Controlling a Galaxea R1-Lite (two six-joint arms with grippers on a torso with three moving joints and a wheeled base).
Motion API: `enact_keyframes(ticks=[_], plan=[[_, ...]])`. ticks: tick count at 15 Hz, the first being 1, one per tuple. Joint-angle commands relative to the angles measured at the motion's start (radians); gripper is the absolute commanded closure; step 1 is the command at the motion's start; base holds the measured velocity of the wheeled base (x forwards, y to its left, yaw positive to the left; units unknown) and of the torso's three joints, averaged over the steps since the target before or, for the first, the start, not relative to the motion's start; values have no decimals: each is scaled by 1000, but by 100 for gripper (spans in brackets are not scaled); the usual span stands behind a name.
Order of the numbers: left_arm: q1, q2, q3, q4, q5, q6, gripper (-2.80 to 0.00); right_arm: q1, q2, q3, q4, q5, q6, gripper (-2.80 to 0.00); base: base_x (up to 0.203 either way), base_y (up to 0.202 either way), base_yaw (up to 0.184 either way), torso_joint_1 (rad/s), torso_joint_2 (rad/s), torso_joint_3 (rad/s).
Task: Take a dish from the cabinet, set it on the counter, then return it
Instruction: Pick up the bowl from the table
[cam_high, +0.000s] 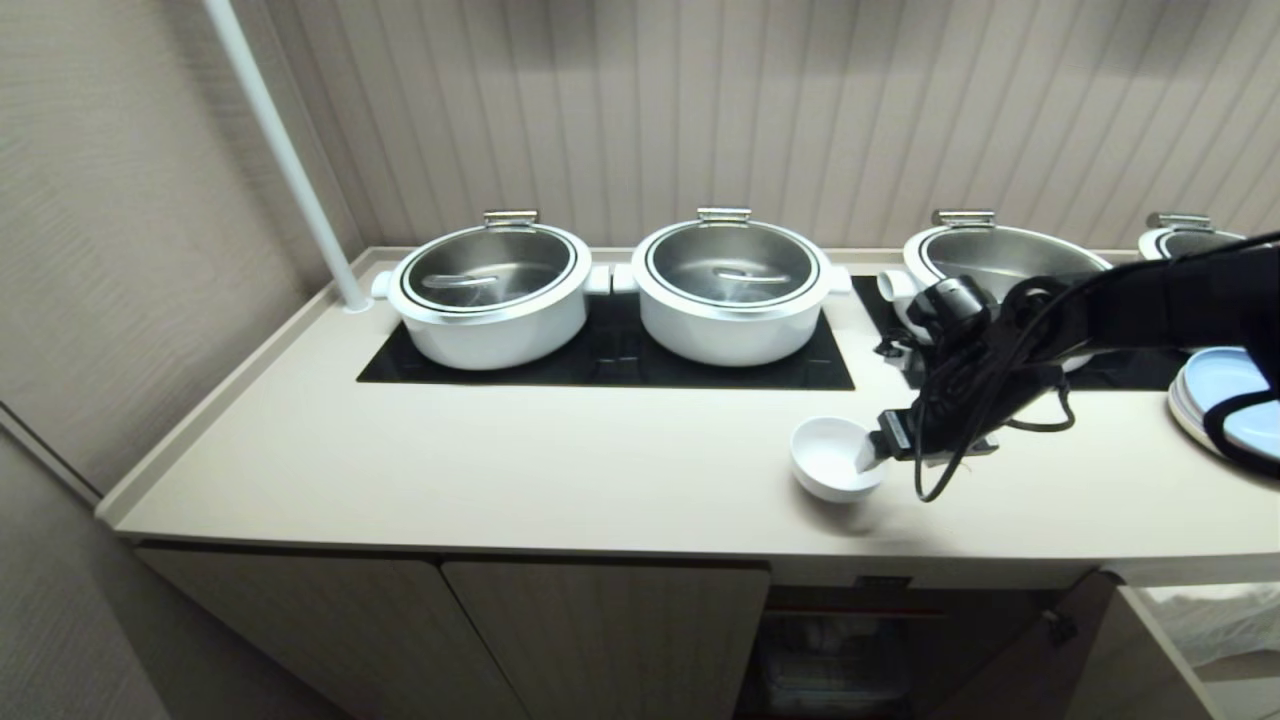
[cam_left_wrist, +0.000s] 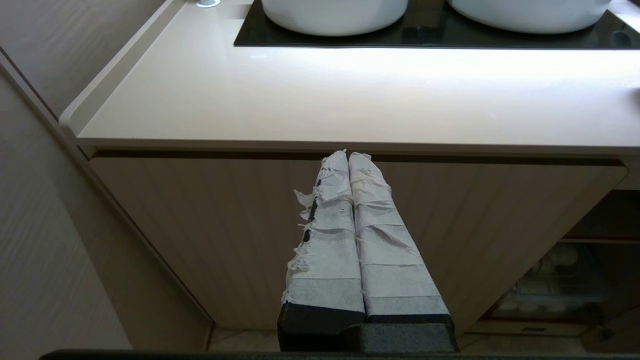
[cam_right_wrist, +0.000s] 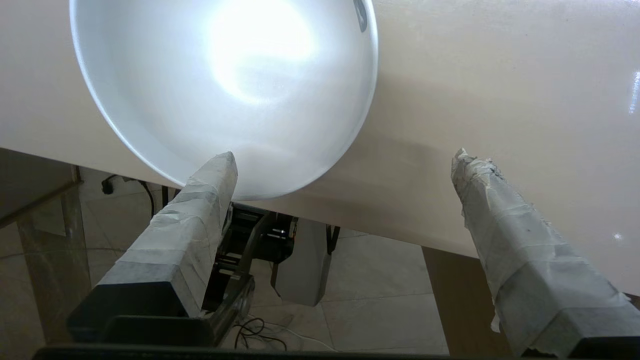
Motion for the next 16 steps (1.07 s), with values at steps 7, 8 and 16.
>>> enact_keyframes(ticks=[7,8,16], plan=[[0,0,0,0,0,-1,0,34,121,-142,6,0,57,-280,0,0,0,0,0,0],[0,0,0,0,0,-1,0,35,130,-150,3,0,57,-280,0,0,0,0,0,0],[0,0,0,0,0,-1,0,31,161,-165,3,-3,77,-280,0,0,0,0,0,0]])
